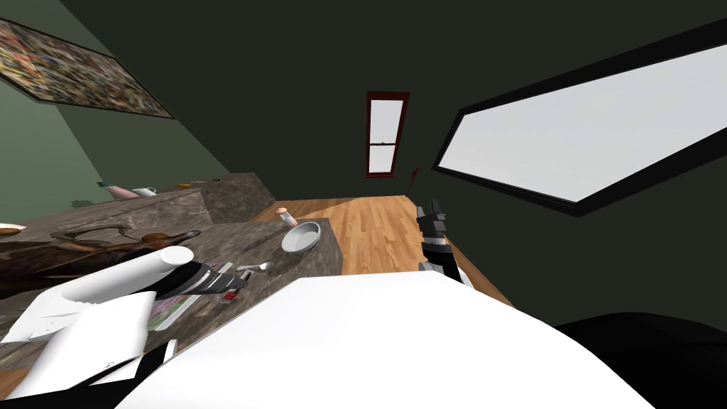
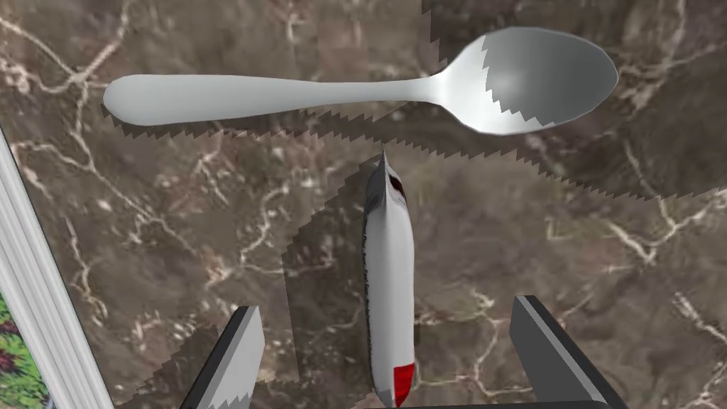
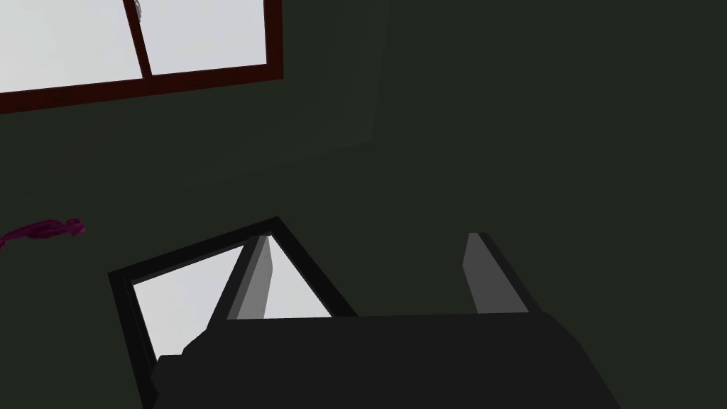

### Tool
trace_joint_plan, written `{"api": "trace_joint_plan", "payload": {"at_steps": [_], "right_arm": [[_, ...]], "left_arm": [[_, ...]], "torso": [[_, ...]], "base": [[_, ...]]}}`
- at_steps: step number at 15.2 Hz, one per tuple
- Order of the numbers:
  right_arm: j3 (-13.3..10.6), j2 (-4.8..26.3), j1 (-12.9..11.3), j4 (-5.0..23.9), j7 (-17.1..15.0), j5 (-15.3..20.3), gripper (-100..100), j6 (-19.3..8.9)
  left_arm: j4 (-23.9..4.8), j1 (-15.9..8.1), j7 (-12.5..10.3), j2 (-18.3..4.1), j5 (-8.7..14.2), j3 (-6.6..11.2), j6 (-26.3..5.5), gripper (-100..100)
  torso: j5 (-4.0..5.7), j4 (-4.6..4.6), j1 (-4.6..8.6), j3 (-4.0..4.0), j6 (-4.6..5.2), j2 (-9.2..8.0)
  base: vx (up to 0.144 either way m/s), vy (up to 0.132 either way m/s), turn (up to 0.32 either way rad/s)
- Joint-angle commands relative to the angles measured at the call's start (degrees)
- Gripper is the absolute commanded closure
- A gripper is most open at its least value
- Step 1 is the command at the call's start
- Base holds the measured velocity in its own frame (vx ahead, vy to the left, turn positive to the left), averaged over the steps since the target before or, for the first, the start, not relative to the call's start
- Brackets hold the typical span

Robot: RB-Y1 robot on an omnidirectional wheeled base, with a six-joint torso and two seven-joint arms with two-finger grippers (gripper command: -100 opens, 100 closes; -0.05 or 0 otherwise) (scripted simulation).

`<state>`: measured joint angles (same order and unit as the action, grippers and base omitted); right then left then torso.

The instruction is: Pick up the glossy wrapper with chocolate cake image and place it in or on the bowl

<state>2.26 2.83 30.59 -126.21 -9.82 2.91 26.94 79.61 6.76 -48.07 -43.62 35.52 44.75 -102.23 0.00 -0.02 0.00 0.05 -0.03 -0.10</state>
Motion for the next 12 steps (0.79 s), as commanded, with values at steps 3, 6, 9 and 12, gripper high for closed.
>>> {"api": "trace_joint_plan", "payload": {"at_steps": [3, 6, 9, 12], "right_arm": [[0.0, 0.0, 0.0, 0.0, 0.0, 0.0, 0, 0.0], [0.0, 0.0, 0.0, 0.0, 0.0, 0.0, 0, 0.0], [0.0, 0.0, 0.0, 0.0, 0.0, 0.0, 0, 0.0], [0.0, 0.0, 0.0, 0.0, 0.0, 0.0, 0, 0.0]], "left_arm": [[0.0, 0.0, 0.0, 0.0, 0.0, 0.00, 0.0, 100], [1.4, 0.3, -0.6, -0.5, 0.5, 0.57, -1.6, 100], [0.1, 1.1, -1.3, -2.3, 2.5, 0.23, -0.9, 100], [-0.6, 2.0, -2.3, -4.4, 4.8, 0.18, -0.6, 100]], "torso": [[0.00, 0.00, 0.00, 0.01, 0.00, -0.01], [-0.02, 0.00, -0.07, 0.01, 0.02, -0.01], [-0.01, -0.01, -0.05, 0.02, 0.03, -0.03], [0.07, 0.06, 0.39, -0.22, 0.12, 0.42]], "base": [[0.000, 0.000, 0.000], [-0.002, -0.001, -0.006], [0.014, -0.018, -0.034], [0.119, -0.124, -0.048]]}}
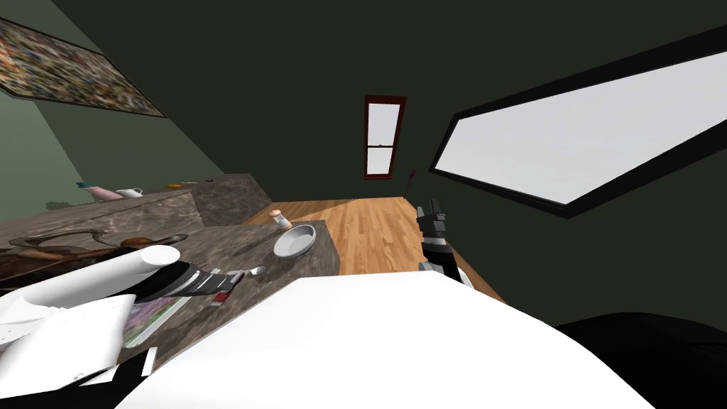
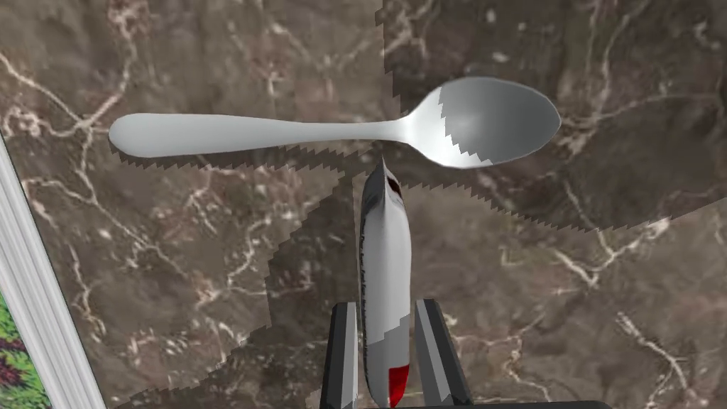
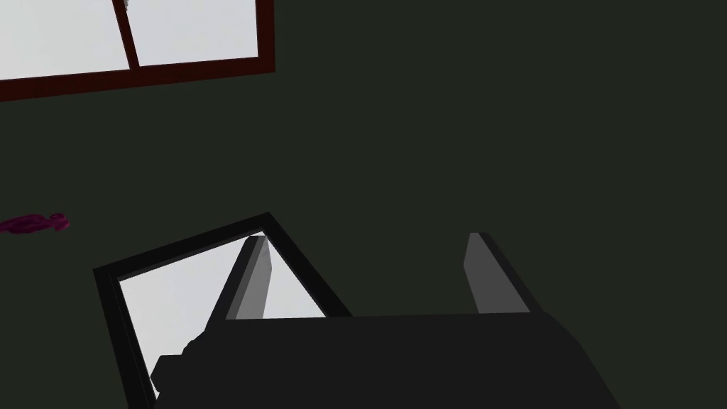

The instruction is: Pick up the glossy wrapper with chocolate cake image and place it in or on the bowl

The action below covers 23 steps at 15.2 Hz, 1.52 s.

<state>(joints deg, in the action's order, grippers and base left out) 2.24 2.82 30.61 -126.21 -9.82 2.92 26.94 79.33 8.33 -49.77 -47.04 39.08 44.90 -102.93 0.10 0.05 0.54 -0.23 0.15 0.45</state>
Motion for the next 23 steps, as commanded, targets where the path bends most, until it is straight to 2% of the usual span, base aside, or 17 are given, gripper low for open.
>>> {"api": "trace_joint_plan", "payload": {"at_steps": [1, 6, 13, 18, 21, 23], "right_arm": [[0.0, 0.0, 0.0, 0.0, 0.0, 0.0, 0, 0.0], [0.0, 0.0, 0.0, 0.0, 0.0, 0.0, 0, 0.0], [0.0, 0.0, 0.0, 0.0, 0.0, 0.0, 0, 0.0], [0.0, 0.0, 0.0, 0.0, 0.0, 0.0, 0, 0.0], [0.0, 0.0, 0.0, 0.0, 0.0, 0.0, 0, 0.0], [0.0, 0.0, 0.0, 0.0, 0.0, 0.0, 0, 0.0]], "left_arm": [[-0.5, 0.7, -0.9, -1.6, 1.8, 0.04, 0.0, 100], [-1.1, 2.5, -3.0, -5.1, 5.8, 0.28, -0.8, 100], [-0.4, 4.8, -6.6, -10.7, 11.8, 1.39, 1.0, 100], [0.6, 6.2, -9.3, -14.7, 15.9, 2.43, 1.3, 100], [1.4, 7.1, -11.1, -17.2, 18.6, 3.19, -0.1, 100], [2.1, 7.7, -12.3, -18.9, 20.3, 3.71, -2.4, 100]], "torso": [[0.00, 0.00, 0.00, 0.00, 0.00, 0.00], [0.07, -0.02, 0.13, 0.03, -0.01, -0.06], [0.08, -0.04, 0.02, 0.00, 0.00, 0.03], [0.09, -0.05, 0.00, 0.03, 0.03, -0.02], [0.13, -0.05, 0.04, 0.01, 0.05, 0.02], [0.13, -0.03, 0.09, -0.02, 0.07, 0.07]], "base": [[0.131, -0.151, -0.026], [0.085, -0.122, -0.035], [0.096, -0.095, -0.037], [0.092, -0.081, -0.042], [0.112, -0.084, -0.041], [0.110, -0.086, -0.049]]}}
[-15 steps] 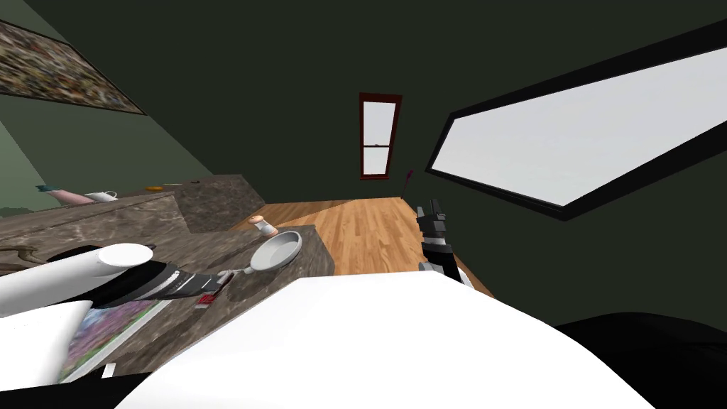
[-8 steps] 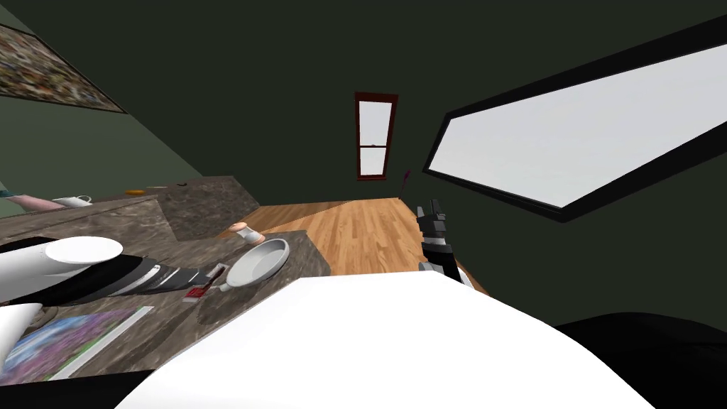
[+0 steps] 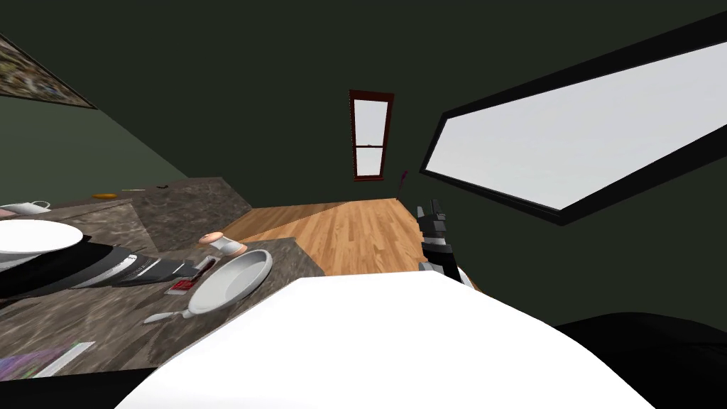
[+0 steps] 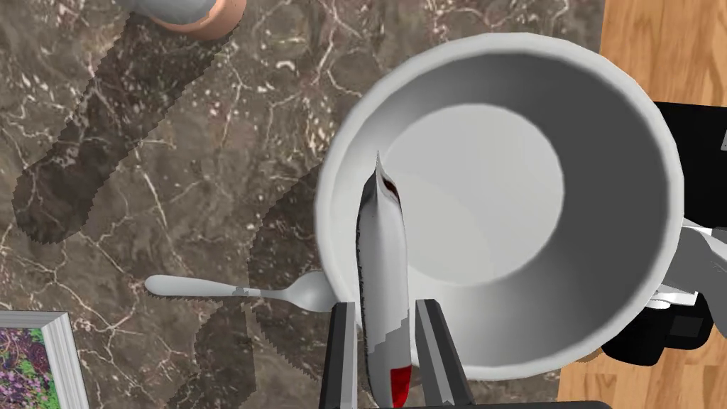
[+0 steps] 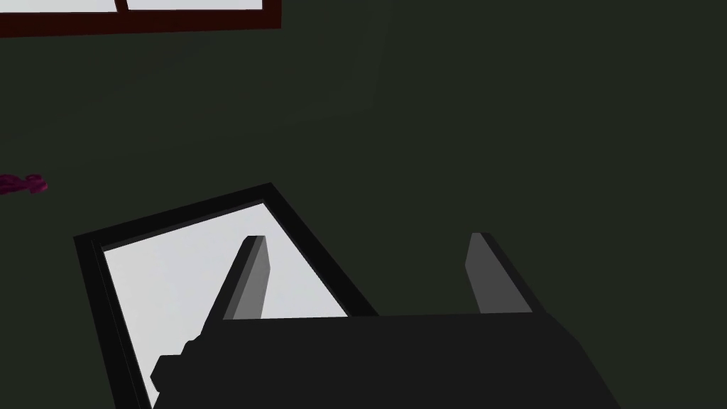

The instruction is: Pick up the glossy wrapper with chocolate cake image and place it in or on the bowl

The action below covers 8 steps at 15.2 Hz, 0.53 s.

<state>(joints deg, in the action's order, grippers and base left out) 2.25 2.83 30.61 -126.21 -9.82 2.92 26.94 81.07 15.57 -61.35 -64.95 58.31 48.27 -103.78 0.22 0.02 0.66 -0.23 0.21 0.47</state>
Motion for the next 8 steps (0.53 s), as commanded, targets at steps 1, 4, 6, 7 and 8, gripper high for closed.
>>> {"api": "trace_joint_plan", "payload": {"at_steps": [1, 4, 6, 7, 8], "right_arm": [[0.0, 0.0, 0.0, 0.0, 0.0, 0.0, 0, 0.0], [0.0, 0.0, 0.0, 0.0, 0.0, 0.0, 0, 0.0], [0.0, 0.0, 0.0, 0.0, 0.0, 0.0, 0, 0.0], [0.0, 0.0, 0.0, 0.0, 0.0, 0.0, 0, 0.0], [0.0, 0.0, 0.0, 0.0, 0.0, 0.0, 0, 0.0]], "left_arm": [[0.6, 0.7, -1.2, -1.6, 1.8, 0.59, -2.9, 100], [0.9, 0.9, -1.7, -2.3, 2.4, 0.80, -5.2, 100], [1.1, 1.1, -2.0, -2.7, 2.9, 0.97, -7.5, 100], [1.3, 1.2, -2.3, -3.1, 3.3, 1.08, -9.1, 100], [1.3, 1.2, -2.3, -3.1, 3.3, 1.08, -9.6, 100]], "torso": [[0.00, 0.00, 0.00, 0.00, 0.00, 0.00], [-0.05, -0.03, -0.13, 0.11, -0.05, -0.21], [-0.11, -0.05, -0.29, 0.20, -0.08, -0.37], [-0.13, -0.06, -0.35, 0.23, -0.09, -0.43], [-0.15, -0.07, -0.39, 0.25, -0.08, -0.46]], "base": [[0.086, -0.092, -0.039], [0.054, -0.050, -0.013], [0.024, -0.024, -0.009], [0.019, -0.018, -0.005], [0.015, -0.015, -0.007]]}}
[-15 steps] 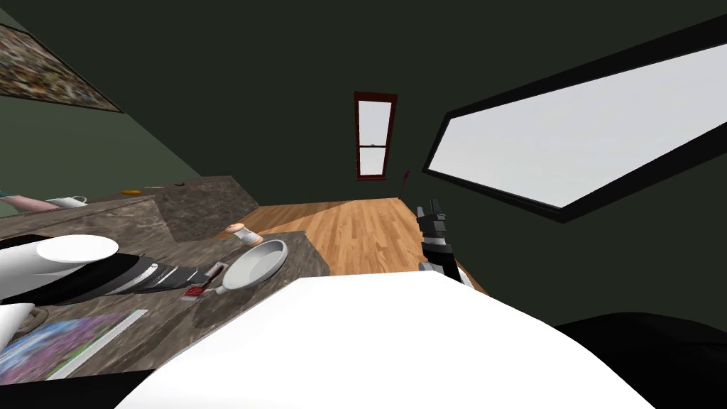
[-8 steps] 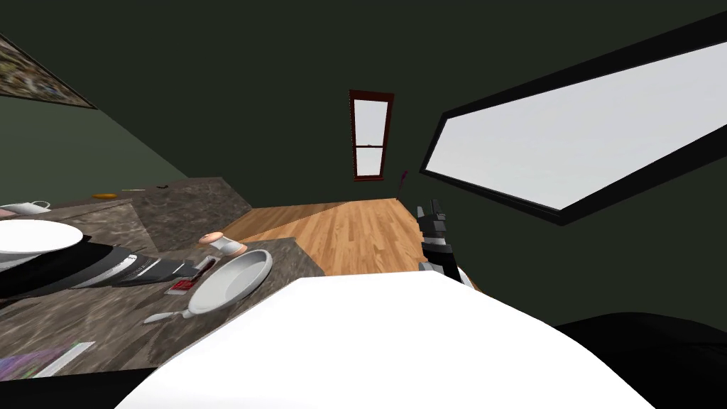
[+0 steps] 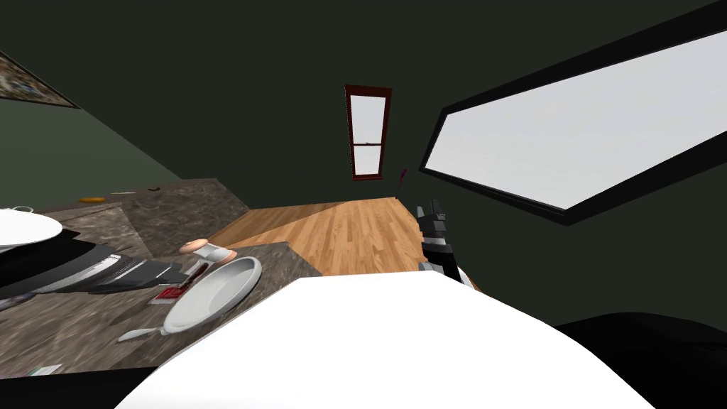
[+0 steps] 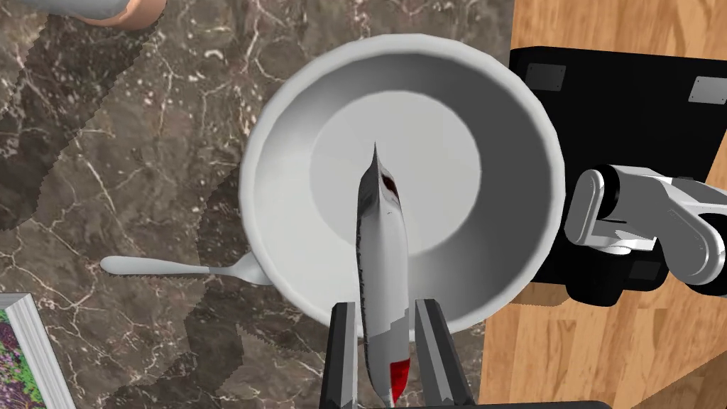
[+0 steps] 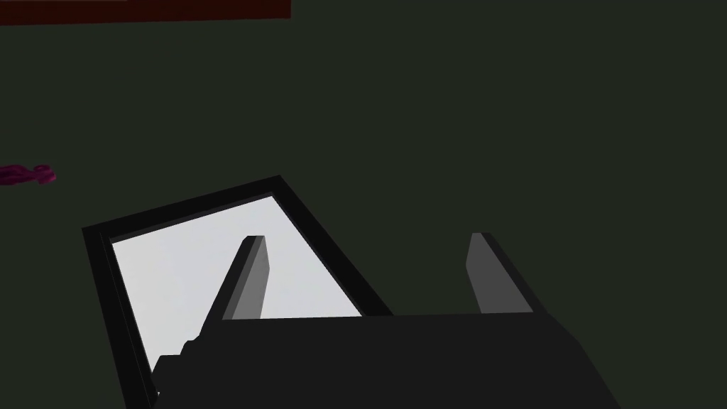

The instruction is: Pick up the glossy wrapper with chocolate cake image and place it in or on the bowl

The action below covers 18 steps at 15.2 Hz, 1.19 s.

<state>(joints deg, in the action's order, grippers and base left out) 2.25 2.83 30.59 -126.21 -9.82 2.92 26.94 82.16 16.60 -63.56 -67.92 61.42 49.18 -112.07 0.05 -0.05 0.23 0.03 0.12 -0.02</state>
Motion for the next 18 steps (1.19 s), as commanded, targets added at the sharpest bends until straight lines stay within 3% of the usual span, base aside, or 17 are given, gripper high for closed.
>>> {"api": "trace_joint_plan", "payload": {"at_steps": [1, 3, 4, 8, 9, 10, 11, 12, 13, 15, 16, 17, 18], "right_arm": [[0.0, 0.0, 0.0, 0.0, 0.0, 0.0, 0, 0.0], [0.0, 0.0, 0.0, 0.0, 0.0, 0.0, 0, 0.0], [0.0, 0.0, 0.0, 0.0, 0.0, 0.0, 0, 0.0], [0.0, 0.0, 0.0, 0.0, 0.0, 0.0, 0, 0.0], [0.0, 0.0, 0.0, 0.0, 0.0, 0.0, 0, 0.0], [0.0, 0.0, 0.0, 0.0, 0.0, 0.0, 0, 0.0], [0.0, 0.0, 0.0, 0.0, 0.0, 0.0, 0, 0.0], [0.0, 0.0, 0.0, 0.0, 0.0, 0.0, 0, 0.0], [0.0, 0.0, 0.0, 0.0, 0.0, 0.0, 0, 0.0], [0.0, 0.0, 0.0, 0.0, 0.0, 0.0, 0, 0.0], [0.0, 0.0, 0.0, 0.0, 0.0, 0.0, 0, 0.0], [0.0, 0.0, 0.0, 0.0, 0.0, 0.0, 0, 0.0], [0.0, 0.0, 0.0, 0.0, 0.0, 0.0, 0, 0.0]], "left_arm": [[0.3, 0.2, -0.2, -0.2, 0.3, 0.23, -2.7, 100], [0.2, 0.1, -0.2, -0.2, 0.3, 0.14, -2.0, 100], [0.3, 0.2, -0.3, -0.2, 0.3, 0.18, -2.3, -100], [0.3, 0.2, -0.3, -0.2, 0.3, 0.18, -2.3, -100], [-0.5, 2.3, -1.0, -2.4, 3.1, -0.11, -0.8, -100], [-0.5, 2.3, -1.0, -2.4, 3.1, -0.11, -0.8, -100], [-1.3, 4.4, -1.7, -4.6, 5.1, -0.39, 0.7, -100], [-1.3, 4.4, -1.7, -4.6, 5.9, -0.39, 0.7, -100], [-2.1, 6.5, -2.5, -6.7, 7.4, -0.68, 2.2, -100], [-2.1, 6.5, -2.5, -6.8, 8.7, -0.68, 2.2, -100], [-2.9, 8.6, -3.2, -9.0, 10.7, -0.96, 3.7, -100], [-2.9, 8.6, -3.2, -9.0, 11.4, -0.96, 3.7, -100], [-3.7, 10.7, -4.0, -11.2, 13.0, -1.25, 5.2, -100]], "torso": [[0.00, 0.00, 0.00, 0.00, 0.00, 0.00], [-0.03, 0.00, -0.06, 0.02, 0.00, -0.04], [-0.04, -0.01, -0.10, 0.03, 0.01, -0.05], [-0.06, -0.01, -0.17, 0.04, 0.01, -0.07], [-0.06, -0.01, -0.17, 0.04, 0.01, -0.07], [-0.05, -0.02, -0.17, 0.05, 0.02, -0.10], [-0.05, -0.02, -0.17, 0.07, 0.01, -0.14], [-0.04, -0.03, -0.17, 0.10, 0.01, -0.18], [-0.05, -0.04, -0.17, 0.12, 0.01, -0.21], [-0.05, -0.05, -0.19, 0.14, 0.01, -0.25], [-0.06, -0.05, -0.19, 0.13, 0.00, -0.23], [-0.05, -0.05, -0.18, 0.13, 0.01, -0.22], [-0.05, -0.04, -0.17, 0.12, 0.01, -0.21]], "base": [[0.012, -0.010, -0.004], [0.005, -0.003, -0.002], [0.000, 0.000, 0.000], [0.000, 0.000, 0.000], [-0.011, -0.002, -0.025], [-0.023, 0.001, -0.030], [-0.036, 0.001, -0.033], [-0.036, 0.002, -0.027], [-0.041, 0.005, -0.036], [-0.037, 0.006, -0.020], [-0.028, 0.001, -0.018], [-0.027, 0.000, -0.023], [-0.030, 0.000, -0.039]]}}
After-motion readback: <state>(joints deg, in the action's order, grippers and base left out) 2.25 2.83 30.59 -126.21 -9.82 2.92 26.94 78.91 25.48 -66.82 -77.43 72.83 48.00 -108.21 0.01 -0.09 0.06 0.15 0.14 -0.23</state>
